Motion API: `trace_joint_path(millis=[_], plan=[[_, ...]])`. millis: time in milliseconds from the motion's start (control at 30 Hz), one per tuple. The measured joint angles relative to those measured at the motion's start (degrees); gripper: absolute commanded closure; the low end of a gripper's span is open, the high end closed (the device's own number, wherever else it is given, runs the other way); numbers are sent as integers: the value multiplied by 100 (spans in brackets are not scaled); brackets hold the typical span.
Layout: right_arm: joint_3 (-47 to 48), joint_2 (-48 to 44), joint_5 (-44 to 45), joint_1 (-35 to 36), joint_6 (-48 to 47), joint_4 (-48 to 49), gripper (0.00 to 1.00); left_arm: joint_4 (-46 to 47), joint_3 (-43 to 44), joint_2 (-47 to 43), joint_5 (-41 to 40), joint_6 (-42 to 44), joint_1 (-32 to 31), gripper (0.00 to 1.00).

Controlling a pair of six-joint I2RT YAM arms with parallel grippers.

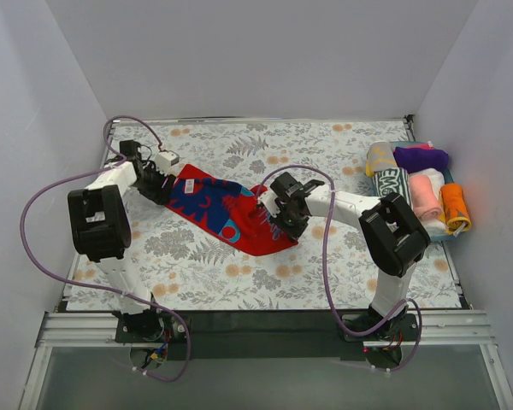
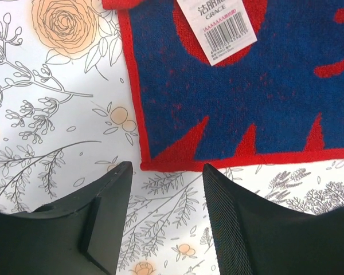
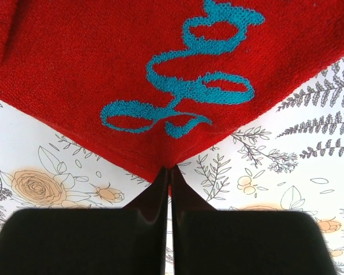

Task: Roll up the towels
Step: Flatten the towel

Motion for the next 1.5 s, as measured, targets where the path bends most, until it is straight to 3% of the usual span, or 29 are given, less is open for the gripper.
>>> trace_joint_path(millis=[133,433,667,1067,1200,1500], plan=[[0,-2,-74,-42,-2,-4,99,26,39,162,-2,-79,0,57],[-153,-131,-566,-382,-66,-140,99,76,0,267,-11,-223,4,99],[9,-568,-1086,-1226,-254,-522,99,-396,155,17,238,-256,2,100],[1722,-1733,-2149,-3036,-485,-660,99,-807,1641,-1460,872,-876,26,100],[1694,-2371,-2291,-3167,-485,-785,99,-957,1469,-2391,879,-1019,26,100],[730,-4435,-2319,-3195,-503,-1047,99,-1427,-199,-5270,861,-1163,33,100]])
